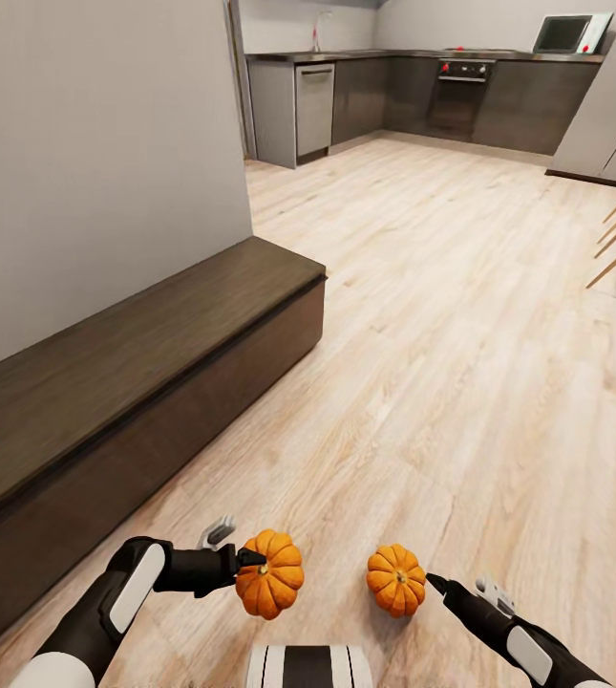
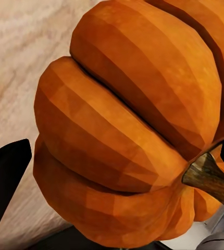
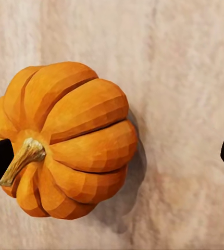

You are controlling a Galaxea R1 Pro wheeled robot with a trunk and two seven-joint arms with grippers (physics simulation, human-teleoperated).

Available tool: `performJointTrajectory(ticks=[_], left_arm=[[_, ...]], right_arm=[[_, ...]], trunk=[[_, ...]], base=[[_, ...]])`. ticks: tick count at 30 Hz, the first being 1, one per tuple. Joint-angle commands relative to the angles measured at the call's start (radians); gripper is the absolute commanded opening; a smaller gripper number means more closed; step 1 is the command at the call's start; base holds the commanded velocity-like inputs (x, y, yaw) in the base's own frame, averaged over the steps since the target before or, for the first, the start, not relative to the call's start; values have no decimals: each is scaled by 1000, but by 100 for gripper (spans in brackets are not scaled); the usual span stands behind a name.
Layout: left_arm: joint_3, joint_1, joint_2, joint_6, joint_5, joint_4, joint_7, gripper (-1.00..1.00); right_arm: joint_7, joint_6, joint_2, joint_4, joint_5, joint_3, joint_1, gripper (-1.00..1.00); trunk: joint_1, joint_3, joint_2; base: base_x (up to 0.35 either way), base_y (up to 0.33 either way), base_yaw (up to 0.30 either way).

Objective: Place each of the two pumpkins and all three candles from the living room inside a cabinet in the living room (use any cabinet), then make sure every cabinet is closed, and position the cauldron so it is next to a table in the living room.

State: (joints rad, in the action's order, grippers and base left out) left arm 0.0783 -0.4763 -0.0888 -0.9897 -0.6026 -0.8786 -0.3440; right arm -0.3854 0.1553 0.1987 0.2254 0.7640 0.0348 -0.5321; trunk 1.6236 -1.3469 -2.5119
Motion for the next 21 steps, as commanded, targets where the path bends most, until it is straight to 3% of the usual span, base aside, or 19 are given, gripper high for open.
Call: performJointTrajectory(ticks=[1,10,21], left_arm=[[2,0,-1,-1,6,0,-7,-100],[2,-1,0,-1,6,0,-8,-100],[2,-1,-1,-1,6,0,-8,-100]], right_arm=[[-1,5,1,0,10,4,0,100],[-1,3,1,0,10,4,0,100],[-1,3,-1,1,9,4,0,100]], trunk=[[0,-1,0],[3,-32,-2],[5,-47,-3]], base=[[0,0,0],[0,0,0],[0,0,0]])
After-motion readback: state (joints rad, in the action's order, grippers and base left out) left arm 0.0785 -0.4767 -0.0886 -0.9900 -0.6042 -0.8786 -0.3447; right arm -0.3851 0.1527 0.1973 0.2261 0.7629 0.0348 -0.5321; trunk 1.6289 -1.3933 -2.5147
